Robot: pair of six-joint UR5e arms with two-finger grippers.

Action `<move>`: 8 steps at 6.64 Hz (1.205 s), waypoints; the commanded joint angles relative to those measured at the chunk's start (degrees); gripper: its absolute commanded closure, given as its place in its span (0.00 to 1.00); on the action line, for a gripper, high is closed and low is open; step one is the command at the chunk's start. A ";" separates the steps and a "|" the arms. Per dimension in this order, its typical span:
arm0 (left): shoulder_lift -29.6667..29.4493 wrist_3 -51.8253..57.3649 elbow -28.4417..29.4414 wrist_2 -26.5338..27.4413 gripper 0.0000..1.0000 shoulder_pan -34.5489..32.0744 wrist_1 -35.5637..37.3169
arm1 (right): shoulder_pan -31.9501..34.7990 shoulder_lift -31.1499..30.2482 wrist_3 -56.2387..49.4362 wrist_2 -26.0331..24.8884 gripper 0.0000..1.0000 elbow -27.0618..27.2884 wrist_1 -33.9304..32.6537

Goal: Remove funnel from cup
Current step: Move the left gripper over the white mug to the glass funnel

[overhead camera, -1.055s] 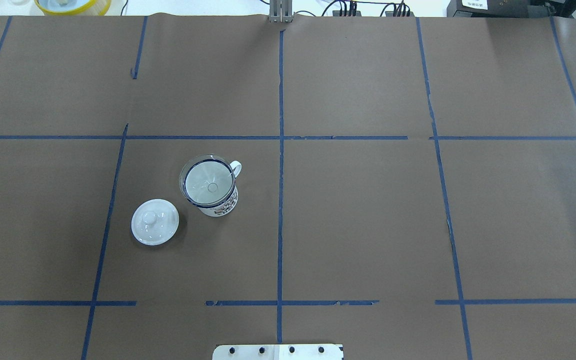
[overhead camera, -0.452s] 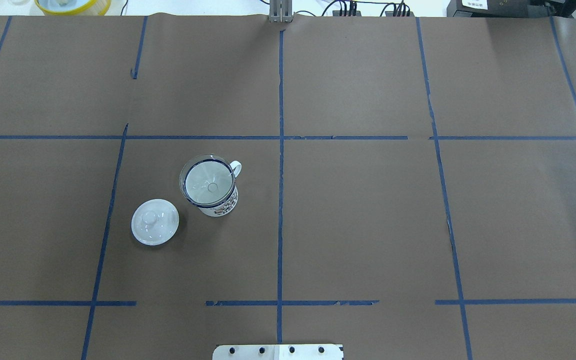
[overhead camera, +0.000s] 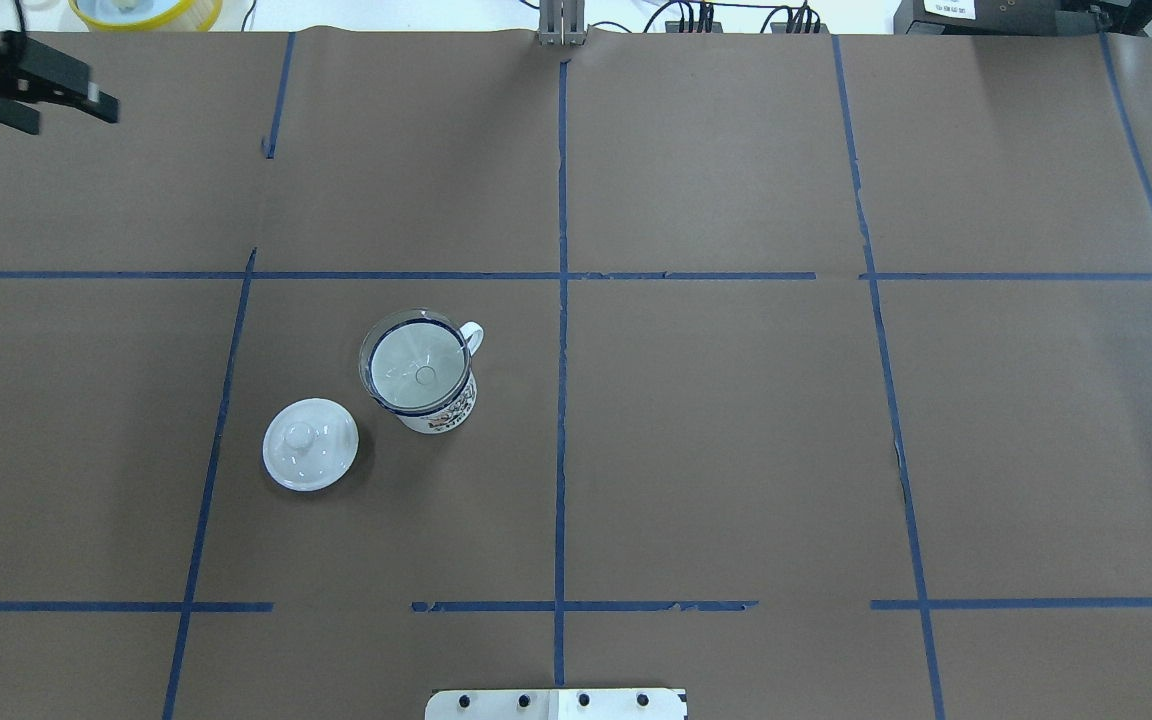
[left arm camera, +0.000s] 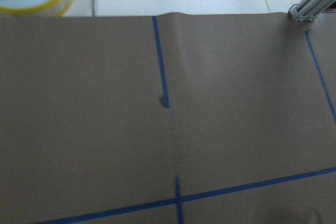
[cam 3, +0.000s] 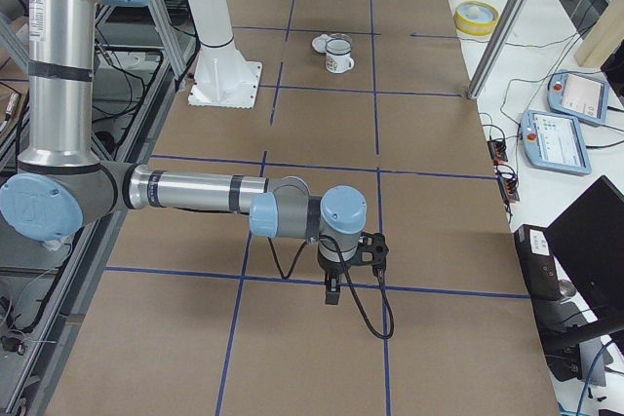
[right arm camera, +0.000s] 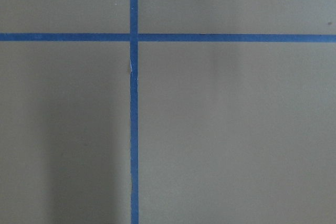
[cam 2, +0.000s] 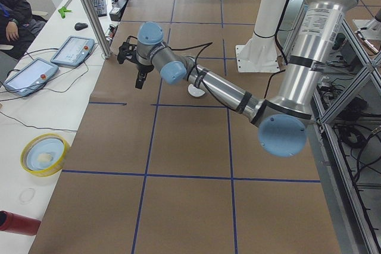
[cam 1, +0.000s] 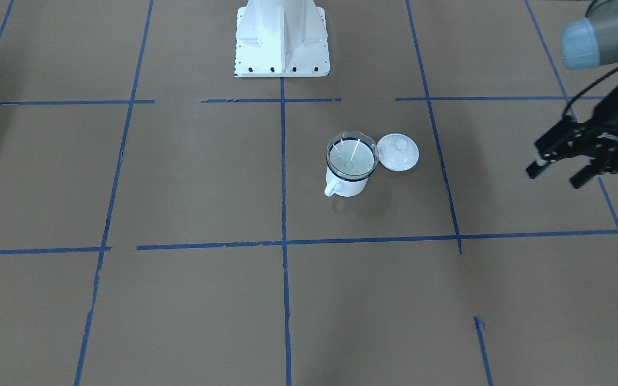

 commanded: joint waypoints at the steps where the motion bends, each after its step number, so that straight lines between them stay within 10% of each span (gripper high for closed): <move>1: -11.07 -19.48 0.18 7.77 0.00 14.58 10.71 | 0.00 0.00 0.00 0.00 0.00 0.00 0.00; 5: -21.76 -31.75 2.89 20.81 0.00 29.75 28.25 | 0.00 0.00 0.00 0.00 0.00 0.00 0.00; 8: -21.86 -30.44 5.54 23.46 0.00 30.38 27.68 | 0.00 0.00 0.00 0.00 0.00 0.00 0.00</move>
